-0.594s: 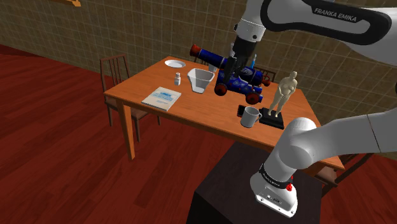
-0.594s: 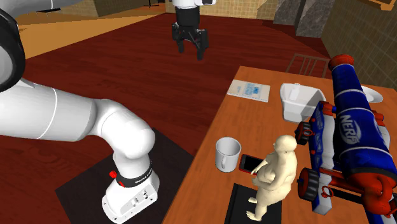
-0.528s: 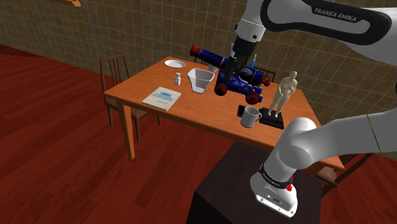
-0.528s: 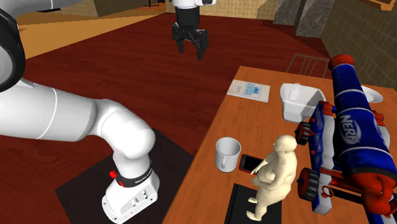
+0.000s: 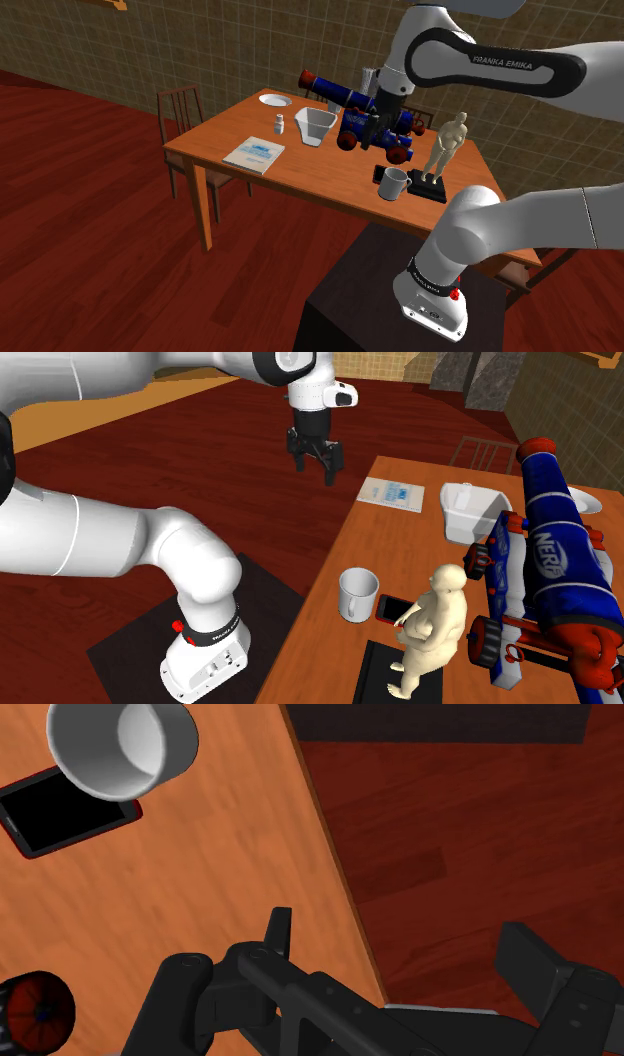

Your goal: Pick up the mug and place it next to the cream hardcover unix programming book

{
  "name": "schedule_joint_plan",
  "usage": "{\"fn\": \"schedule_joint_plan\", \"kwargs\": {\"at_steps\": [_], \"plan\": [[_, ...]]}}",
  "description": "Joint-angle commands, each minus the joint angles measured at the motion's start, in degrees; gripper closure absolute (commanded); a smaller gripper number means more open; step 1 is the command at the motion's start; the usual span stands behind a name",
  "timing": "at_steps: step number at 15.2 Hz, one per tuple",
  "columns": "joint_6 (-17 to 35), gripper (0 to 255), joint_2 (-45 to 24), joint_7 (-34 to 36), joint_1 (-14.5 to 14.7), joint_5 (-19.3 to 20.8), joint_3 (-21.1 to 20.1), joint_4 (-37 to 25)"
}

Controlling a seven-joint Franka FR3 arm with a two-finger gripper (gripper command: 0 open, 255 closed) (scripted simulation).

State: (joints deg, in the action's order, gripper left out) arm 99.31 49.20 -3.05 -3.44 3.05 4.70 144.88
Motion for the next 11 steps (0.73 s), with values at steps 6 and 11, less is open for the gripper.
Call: {"fn": "schedule_joint_plan", "kwargs": {"at_steps": [6, 11], "plan": [[7.02, 0, 0.70, -3.23, -4.75, 5.78, 5.14, 8.88], [13.14, 0, -0.73, -5.88, -9.11, 10.91, 9.70, 14.14]]}}
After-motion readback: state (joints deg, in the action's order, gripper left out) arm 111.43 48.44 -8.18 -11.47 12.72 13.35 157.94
